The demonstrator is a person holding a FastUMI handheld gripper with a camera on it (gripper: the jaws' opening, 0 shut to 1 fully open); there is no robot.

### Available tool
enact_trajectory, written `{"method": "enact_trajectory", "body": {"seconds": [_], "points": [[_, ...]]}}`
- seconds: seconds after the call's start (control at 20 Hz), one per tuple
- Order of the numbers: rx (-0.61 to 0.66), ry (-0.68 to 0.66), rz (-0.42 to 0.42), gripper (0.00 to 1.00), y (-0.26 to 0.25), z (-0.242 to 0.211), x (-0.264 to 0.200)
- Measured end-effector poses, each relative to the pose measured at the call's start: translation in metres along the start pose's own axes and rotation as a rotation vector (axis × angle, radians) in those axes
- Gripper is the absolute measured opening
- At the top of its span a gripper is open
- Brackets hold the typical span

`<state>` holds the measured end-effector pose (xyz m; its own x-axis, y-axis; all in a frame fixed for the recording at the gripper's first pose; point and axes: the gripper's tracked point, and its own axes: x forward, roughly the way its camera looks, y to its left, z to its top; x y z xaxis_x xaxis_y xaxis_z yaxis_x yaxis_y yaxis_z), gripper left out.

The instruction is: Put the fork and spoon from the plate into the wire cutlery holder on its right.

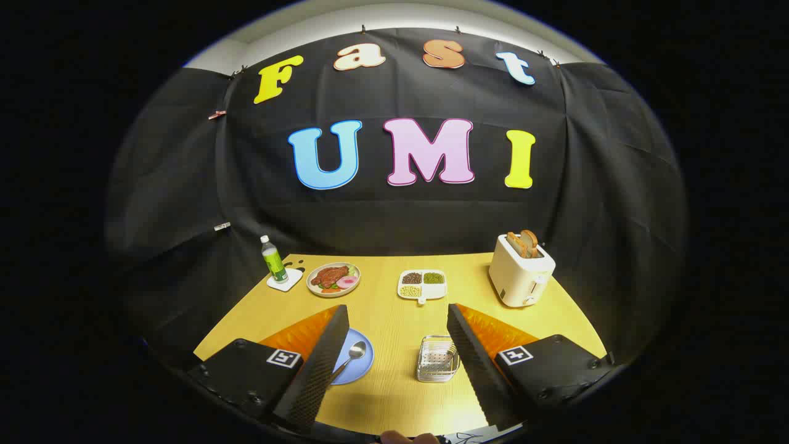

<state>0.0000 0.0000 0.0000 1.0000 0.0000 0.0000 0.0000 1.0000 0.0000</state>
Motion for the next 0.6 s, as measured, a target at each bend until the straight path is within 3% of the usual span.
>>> {"method": "enact_trajectory", "body": {"seconds": [0.6], "points": [[-0.055, 0.07, 0.106, 1.0, 0.044, -0.015, 0.027]]}}
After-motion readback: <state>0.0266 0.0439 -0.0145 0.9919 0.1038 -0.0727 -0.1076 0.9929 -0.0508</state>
